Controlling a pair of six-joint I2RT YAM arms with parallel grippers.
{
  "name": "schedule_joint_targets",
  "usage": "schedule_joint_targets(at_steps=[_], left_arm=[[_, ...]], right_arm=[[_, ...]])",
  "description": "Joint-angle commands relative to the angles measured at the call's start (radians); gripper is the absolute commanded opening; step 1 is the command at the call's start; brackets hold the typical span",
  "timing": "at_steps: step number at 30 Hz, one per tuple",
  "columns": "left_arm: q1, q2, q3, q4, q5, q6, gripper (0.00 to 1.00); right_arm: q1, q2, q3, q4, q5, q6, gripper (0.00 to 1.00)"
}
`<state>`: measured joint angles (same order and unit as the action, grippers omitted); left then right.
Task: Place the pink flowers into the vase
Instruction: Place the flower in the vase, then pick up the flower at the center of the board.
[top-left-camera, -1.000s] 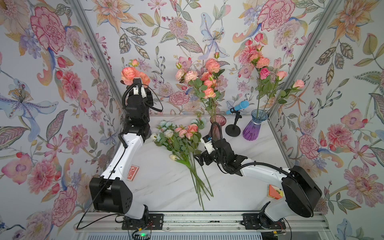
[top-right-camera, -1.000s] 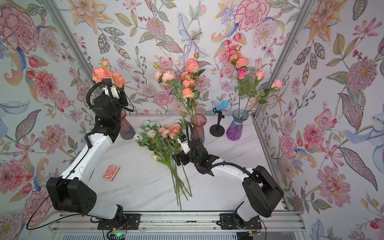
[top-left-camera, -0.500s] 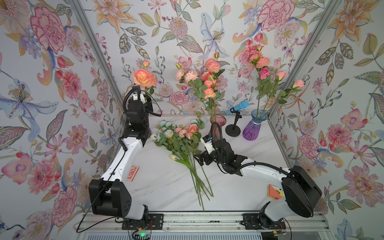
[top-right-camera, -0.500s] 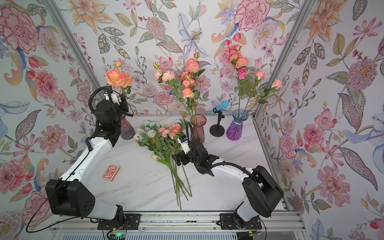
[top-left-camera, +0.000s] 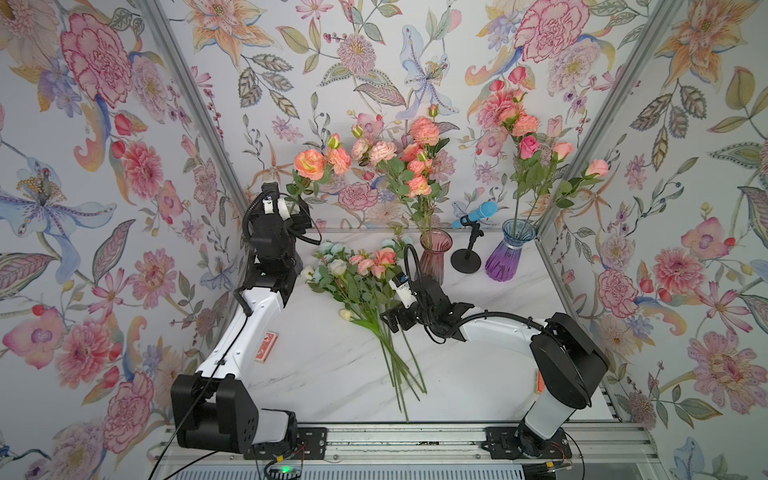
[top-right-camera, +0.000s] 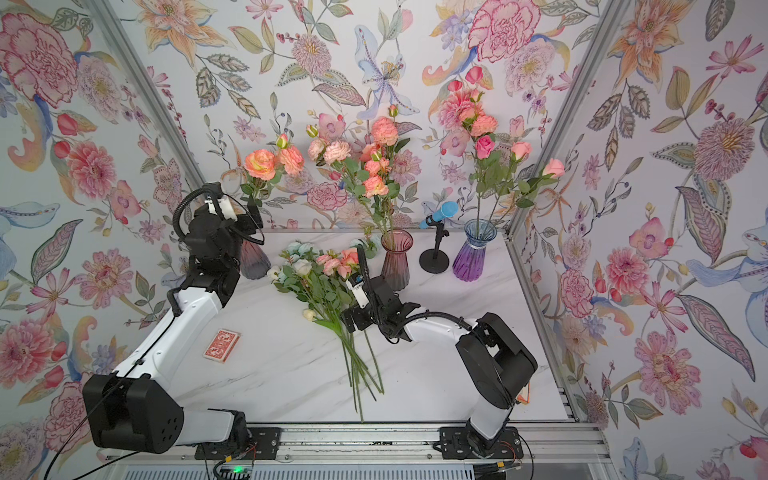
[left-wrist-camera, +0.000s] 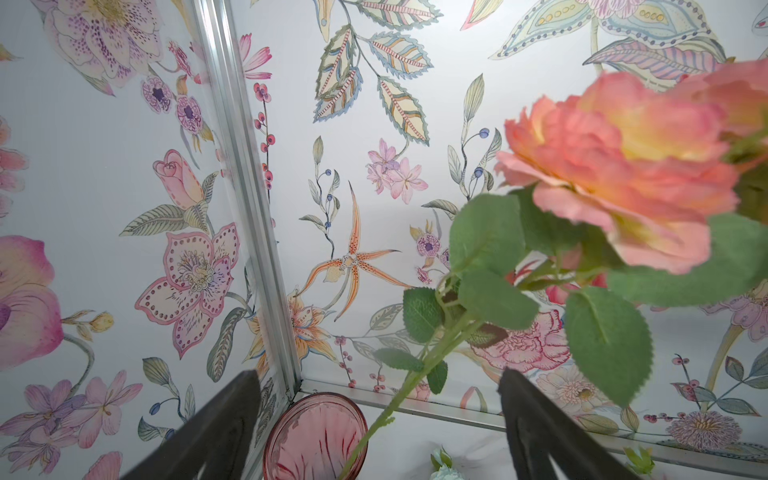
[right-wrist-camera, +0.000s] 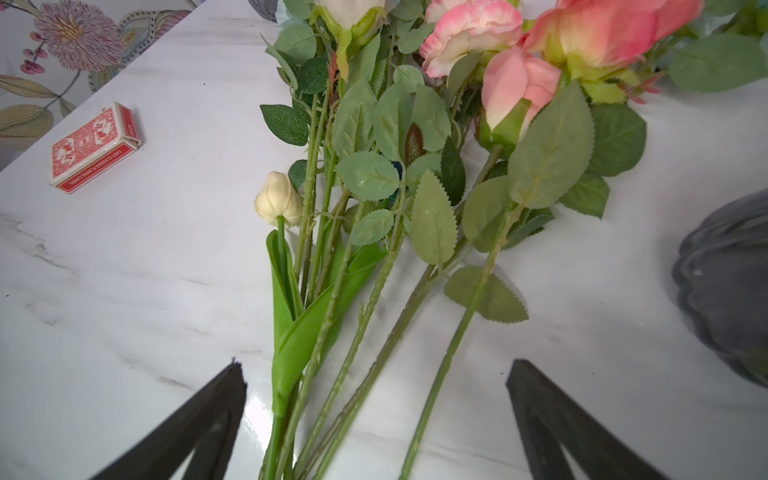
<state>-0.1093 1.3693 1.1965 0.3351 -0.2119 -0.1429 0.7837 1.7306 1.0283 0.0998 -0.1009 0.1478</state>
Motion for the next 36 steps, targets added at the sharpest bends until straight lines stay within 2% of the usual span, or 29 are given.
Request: schedule_joint_targets(at_steps=[1,6,13,26,30,33,36], left_arm=[[0.008,-0.032,-0.037,0.015,0.023,-0.016,0.95],[0.009,-0.048,-0.069,0.01,0.038,-0.042,1.0],[0.008,-0.063,-0.092,0.001,0.072,-0.076,1.0],[0.002,-0.12,-0.181,0.002,0.117,-0.12,1.0],[0.001,-0.124,-0.209,0.018,0.139,-0.133,1.0],[0.0,-0.131,-0.234,0.057,0.164,-0.138,1.0],[-0.001,-0.133,-0.247,0.097,0.207,-0.146,1.0]], right_arm=[[-0.008,0.047,0.059,-0.081,0.075,0.027,1.0],[-0.029,0.113,0.078,-0.123,0.126,0.072,0.99],[-0.048,0.164,0.062,-0.135,0.135,0.115,0.82],[-0.03,0.228,0.071,-0.129,0.114,0.129,0.4],[-0.028,0.226,0.076,-0.125,0.114,0.132,0.2],[-0.028,0.205,0.081,-0.124,0.114,0.131,0.09],[-0.028,0.16,0.083,-0.124,0.116,0.125,0.05]])
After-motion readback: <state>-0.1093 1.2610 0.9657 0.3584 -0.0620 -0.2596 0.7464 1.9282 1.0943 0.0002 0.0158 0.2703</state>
